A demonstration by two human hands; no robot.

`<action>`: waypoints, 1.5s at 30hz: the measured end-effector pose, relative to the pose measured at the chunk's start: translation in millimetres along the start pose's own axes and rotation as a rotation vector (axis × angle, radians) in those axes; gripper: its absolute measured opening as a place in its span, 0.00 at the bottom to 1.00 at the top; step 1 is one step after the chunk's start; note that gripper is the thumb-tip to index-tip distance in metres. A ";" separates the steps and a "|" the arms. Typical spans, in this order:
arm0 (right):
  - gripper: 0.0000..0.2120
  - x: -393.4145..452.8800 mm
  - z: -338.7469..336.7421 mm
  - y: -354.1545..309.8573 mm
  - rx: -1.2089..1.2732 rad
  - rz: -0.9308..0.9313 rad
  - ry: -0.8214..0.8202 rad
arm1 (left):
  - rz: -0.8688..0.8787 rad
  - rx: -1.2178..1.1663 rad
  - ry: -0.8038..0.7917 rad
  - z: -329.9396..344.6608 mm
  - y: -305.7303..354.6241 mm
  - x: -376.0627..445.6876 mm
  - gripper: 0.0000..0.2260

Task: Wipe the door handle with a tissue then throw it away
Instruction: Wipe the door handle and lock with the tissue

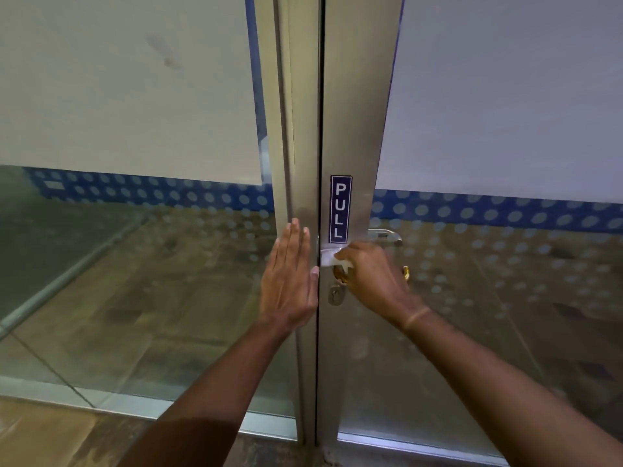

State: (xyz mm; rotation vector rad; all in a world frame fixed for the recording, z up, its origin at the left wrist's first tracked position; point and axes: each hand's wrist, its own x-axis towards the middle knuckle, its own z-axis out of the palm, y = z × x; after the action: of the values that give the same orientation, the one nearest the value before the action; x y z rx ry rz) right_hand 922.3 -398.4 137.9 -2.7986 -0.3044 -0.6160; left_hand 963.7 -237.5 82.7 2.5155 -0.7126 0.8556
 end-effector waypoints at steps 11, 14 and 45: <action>0.12 12.2 27.9 -26.0 -0.194 0.045 -0.082 | 0.193 -0.077 0.062 21.1 -27.5 34.8 0.31; 0.12 10.8 29.5 -28.9 -0.151 0.075 -0.064 | 0.220 -0.077 0.081 29.2 -29.8 41.5 0.32; 0.18 -6.4 58.5 -20.9 -0.351 0.034 0.048 | 0.280 0.079 0.302 71.3 -41.5 54.9 0.27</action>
State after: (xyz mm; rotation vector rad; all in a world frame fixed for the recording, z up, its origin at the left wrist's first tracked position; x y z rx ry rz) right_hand 933.6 -362.4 88.0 -3.1070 -0.1501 -0.7954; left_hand 1057.2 -258.8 57.4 2.3092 -0.9549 1.3490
